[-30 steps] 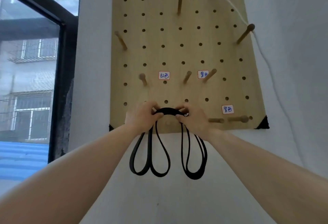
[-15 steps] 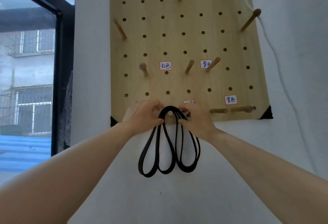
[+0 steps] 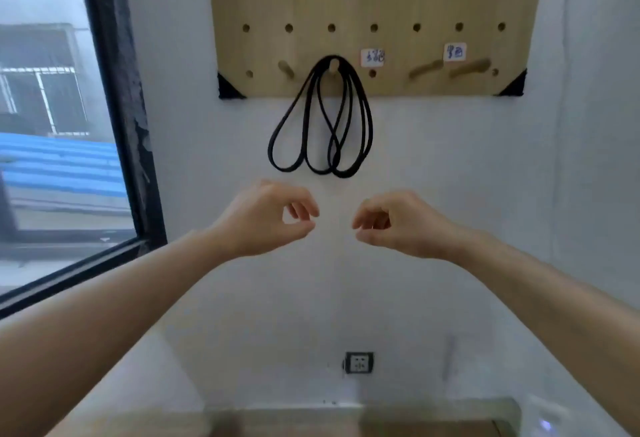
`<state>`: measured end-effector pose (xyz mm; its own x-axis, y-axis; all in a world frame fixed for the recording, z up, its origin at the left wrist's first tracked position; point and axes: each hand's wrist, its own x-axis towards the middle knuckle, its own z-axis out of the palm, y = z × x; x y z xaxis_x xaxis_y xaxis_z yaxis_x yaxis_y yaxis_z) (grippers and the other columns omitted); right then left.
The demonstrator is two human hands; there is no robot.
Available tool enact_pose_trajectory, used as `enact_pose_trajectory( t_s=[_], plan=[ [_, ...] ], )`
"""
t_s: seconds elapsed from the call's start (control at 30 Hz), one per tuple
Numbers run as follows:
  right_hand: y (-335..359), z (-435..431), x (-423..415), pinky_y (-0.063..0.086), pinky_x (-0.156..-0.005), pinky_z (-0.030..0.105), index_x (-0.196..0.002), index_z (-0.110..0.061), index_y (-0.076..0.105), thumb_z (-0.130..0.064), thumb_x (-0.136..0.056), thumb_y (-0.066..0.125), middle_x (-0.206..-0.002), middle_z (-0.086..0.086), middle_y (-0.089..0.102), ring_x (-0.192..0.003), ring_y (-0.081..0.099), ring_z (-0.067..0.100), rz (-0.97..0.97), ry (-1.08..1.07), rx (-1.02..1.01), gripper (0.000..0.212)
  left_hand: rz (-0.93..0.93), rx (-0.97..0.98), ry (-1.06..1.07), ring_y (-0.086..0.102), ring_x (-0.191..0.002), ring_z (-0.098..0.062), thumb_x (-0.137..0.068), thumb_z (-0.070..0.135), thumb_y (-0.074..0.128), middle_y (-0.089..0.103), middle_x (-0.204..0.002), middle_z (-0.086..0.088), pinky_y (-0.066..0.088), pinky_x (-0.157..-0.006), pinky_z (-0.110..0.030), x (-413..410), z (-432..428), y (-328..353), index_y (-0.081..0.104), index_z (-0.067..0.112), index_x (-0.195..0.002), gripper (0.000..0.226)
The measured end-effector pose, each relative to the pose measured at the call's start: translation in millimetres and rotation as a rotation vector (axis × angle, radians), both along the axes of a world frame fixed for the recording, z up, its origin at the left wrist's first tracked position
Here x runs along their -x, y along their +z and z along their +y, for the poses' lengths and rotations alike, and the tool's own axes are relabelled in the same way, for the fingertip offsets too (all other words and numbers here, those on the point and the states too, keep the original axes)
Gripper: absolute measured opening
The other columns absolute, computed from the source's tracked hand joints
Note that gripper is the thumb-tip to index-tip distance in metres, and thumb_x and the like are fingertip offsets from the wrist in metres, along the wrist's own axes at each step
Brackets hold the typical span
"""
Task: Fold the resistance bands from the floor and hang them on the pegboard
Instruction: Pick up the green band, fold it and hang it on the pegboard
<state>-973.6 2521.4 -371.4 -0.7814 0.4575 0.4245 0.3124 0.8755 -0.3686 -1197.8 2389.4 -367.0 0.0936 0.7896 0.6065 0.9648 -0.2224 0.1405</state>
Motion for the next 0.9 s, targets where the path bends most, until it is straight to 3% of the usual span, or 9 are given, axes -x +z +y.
enact_pose_trajectory(
  t_s=[0.2,0.37,0.53,0.67,0.83,0.9],
  plan=[
    [-137,-13,-7,0.054,-0.073,0.02,-0.094,-0.02,0.075,-0.024,-0.087,0.074,-0.084,-0.008,0.072,-0.075,0.065,0.002,-0.232,0.05,0.231,0.008,-0.163,0.369,0.005,0.069,-0.08,0.004,-0.085,0.029,0.073,0.073,-0.081,0.018,0.053,-0.076,-0.02,-5,-17,-157,0.075,0.03,-0.095,0.01],
    [-251,-17,3,0.054,-0.076,0.027,-0.097,-0.012,0.076,-0.018,-0.087,0.074,-0.088,0.005,0.075,-0.08,0.069,0.014,-0.306,0.022,0.458,0.012,-0.382,0.591,0.117,0.069,-0.079,0.001,-0.083,0.026,0.072,0.072,-0.079,0.017,0.056,-0.079,-0.026,-13,-35,-305,0.076,0.029,-0.096,0.013],
    [-376,-37,0,0.052,-0.076,0.022,-0.096,-0.016,0.076,-0.022,-0.085,0.075,-0.086,-0.004,0.072,-0.082,0.068,0.01,-0.466,-0.009,0.618,0.012,-0.584,0.848,0.222,0.066,-0.077,0.0,-0.081,0.023,0.074,0.068,-0.076,0.02,0.054,-0.08,-0.026,-30,-59,-436,0.076,0.025,-0.1,0.02],
    [-463,-60,-17,0.051,-0.077,0.023,-0.101,-0.015,0.075,-0.027,-0.085,0.077,-0.095,0.0,0.072,-0.088,0.067,0.013,-0.667,-0.024,0.741,0.02,-0.599,1.07,0.257,0.065,-0.095,-0.01,-0.083,0.027,0.074,0.072,-0.107,0.007,0.051,-0.085,-0.022,-52,-89,-517,0.071,0.023,-0.114,0.032],
    [-531,-97,-38,0.053,-0.086,0.034,-0.119,-0.018,0.066,-0.04,-0.082,0.077,-0.113,0.0,0.068,-0.105,0.064,0.021,-0.968,-0.005,0.694,0.045,-0.446,1.225,0.22,0.054,-0.126,-0.028,-0.085,0.037,0.071,0.056,-0.138,-0.006,0.044,-0.103,-0.037,-71,-117,-570,0.054,0.023,-0.141,0.06],
    [-547,-106,-45,0.052,-0.084,0.034,-0.12,-0.017,0.064,-0.034,-0.084,0.073,-0.115,0.003,0.067,-0.106,0.064,0.026,-1.068,0.022,0.609,0.041,-0.422,1.201,0.223,0.048,-0.13,-0.028,-0.084,0.037,0.069,0.048,-0.142,-0.004,0.043,-0.106,-0.041,-72,-125,-583,0.047,0.027,-0.145,0.065]
  ],
)
